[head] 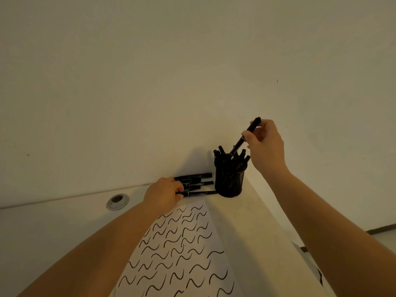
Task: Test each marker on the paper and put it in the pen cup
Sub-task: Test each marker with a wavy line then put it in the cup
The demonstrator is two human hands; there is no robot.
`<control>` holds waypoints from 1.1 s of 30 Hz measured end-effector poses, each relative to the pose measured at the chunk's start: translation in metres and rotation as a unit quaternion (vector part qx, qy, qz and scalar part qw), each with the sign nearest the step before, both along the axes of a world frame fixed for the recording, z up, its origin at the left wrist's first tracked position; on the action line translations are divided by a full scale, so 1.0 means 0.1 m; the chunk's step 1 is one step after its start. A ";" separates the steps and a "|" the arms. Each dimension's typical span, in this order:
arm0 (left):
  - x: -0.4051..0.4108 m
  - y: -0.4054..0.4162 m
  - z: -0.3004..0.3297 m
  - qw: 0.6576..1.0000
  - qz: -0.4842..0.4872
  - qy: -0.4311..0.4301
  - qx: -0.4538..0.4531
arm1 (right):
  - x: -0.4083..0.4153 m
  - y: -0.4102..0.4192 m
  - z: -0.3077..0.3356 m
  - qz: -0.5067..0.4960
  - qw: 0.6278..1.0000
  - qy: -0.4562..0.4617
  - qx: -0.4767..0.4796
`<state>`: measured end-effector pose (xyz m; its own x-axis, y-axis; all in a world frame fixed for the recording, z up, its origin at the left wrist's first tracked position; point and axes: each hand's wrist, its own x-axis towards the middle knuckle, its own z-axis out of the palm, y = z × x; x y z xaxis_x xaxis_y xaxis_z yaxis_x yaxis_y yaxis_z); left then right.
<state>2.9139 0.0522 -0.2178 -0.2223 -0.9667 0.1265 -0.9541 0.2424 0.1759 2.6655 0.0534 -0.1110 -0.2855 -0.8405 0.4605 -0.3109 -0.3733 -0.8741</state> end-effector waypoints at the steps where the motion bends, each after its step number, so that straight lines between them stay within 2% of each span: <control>1: 0.00 -0.02 -0.02 1.000 0.000 -0.005 0.002 | 0.00 -0.02 -0.02 -0.002 1.000 0.002 -0.001; 6: -0.01 -0.08 -0.10 1.000 0.003 -0.019 0.011 | 0.01 -0.10 -0.16 0.006 0.999 0.049 0.018; 16: -0.01 -0.12 -0.19 0.999 0.030 0.019 0.035 | 0.11 -0.13 -0.49 0.018 0.971 0.238 0.019; 27: 0.04 0.00 -0.14 0.998 0.044 0.042 -0.002 | 0.22 -0.15 -0.55 -0.019 0.911 0.411 0.000; 31: 0.10 0.11 -0.03 0.997 0.045 0.056 -0.028 | 0.27 -0.09 -0.50 -0.027 0.913 0.407 0.024; 33: 0.12 0.19 0.05 0.995 0.044 0.077 -0.038 | 0.30 0.00 -0.46 -0.044 0.919 0.392 -0.003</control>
